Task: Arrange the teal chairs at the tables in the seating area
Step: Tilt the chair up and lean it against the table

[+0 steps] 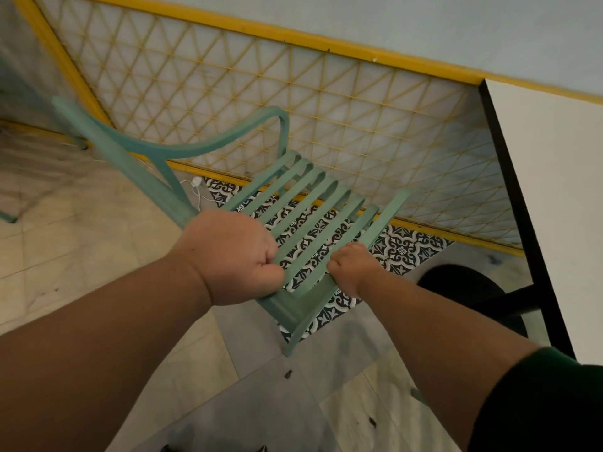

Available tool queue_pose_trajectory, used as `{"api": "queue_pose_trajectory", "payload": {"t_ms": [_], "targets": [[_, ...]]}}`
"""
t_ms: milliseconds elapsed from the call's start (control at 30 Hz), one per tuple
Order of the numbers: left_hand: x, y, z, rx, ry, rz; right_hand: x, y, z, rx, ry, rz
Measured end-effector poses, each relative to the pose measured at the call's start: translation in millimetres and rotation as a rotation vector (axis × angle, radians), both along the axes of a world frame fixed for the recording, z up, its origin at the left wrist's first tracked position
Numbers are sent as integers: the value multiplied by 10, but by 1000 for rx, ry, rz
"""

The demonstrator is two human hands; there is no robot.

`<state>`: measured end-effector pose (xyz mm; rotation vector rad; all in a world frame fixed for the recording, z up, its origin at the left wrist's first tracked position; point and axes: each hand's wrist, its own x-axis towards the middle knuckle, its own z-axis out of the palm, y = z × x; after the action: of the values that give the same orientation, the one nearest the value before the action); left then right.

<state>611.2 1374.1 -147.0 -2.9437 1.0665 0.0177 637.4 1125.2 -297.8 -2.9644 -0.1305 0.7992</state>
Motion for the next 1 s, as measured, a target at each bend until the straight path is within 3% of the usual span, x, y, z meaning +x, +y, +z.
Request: {"api": "queue_pose_trajectory", "payload": {"t_ms": [433, 1000], "targets": [[112, 421, 16, 58, 54, -49, -267, 350, 3, -228, -43, 275], [345, 714, 209, 179, 170, -65, -506, 857, 118, -219, -35, 50]]}}
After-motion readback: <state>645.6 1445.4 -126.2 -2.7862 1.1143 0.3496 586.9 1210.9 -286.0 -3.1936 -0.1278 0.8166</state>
